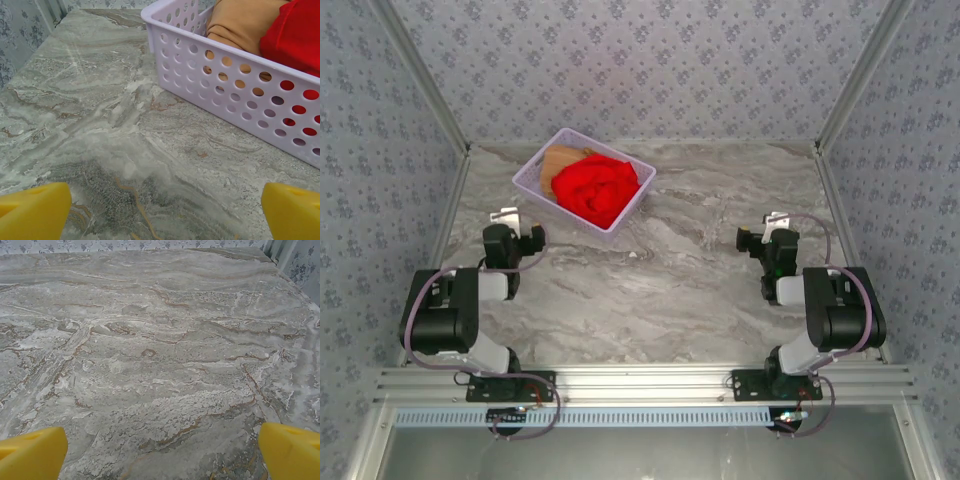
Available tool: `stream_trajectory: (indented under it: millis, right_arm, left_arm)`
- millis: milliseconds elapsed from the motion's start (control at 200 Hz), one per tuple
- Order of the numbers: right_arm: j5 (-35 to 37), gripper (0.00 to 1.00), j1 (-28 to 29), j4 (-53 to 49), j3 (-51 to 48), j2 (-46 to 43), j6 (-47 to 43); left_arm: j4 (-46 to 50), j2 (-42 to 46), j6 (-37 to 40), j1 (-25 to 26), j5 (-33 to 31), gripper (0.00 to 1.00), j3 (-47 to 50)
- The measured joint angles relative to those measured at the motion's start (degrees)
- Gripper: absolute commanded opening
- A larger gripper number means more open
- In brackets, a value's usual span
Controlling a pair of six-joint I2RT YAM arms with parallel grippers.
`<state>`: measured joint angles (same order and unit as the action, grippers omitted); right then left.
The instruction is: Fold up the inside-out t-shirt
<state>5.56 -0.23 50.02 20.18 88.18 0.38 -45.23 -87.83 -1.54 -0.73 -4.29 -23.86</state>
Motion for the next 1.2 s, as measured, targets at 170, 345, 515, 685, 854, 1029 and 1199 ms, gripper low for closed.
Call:
stream_trajectory:
  millis: [170,345,515,685,854,1029,1199]
  right_arm:
    - [0.17,1.00,0.02,0.39,0.00,0.00,-0.02]
    - [0.13,1.00,0.00,0.39,0.00,0.00,0.00]
    - [-0.07,1.00,0.00,0.39,0.00,0.00,-0.02]
    - [-1.18,1.00,-0.37,0.39,0.00,0.00,0.00]
    - [-1.81,1.00,-0.55,0.37,0.00,0.00,0.00]
    - [-1.66,1.00,-0.55,0.39,0.00,0.00,0.00]
    - [2.47,1.00,-0.31,-5.81,0.07,-7.28,0.31]
  left_arm:
    - [0.00,0.00,0.00,0.00,0.00,0.98,0.00]
    - [-0.02,0.00,0.00,0.00,0.00,0.98,0.00]
    - [0.00,0.00,0.00,-0.02,0.00,0.98,0.00]
    - [0.00,0.00,0.00,-0.02,0.00,0.98,0.00]
    - [0.00,0.00,0.00,-0.02,0.00,0.98,0.00]
    - [-0.02,0.00,0.00,-0.02,0.00,0.98,0.00]
    - [10.08,5.27,-1.38,-0.02,-1.18,0.98,-1.79]
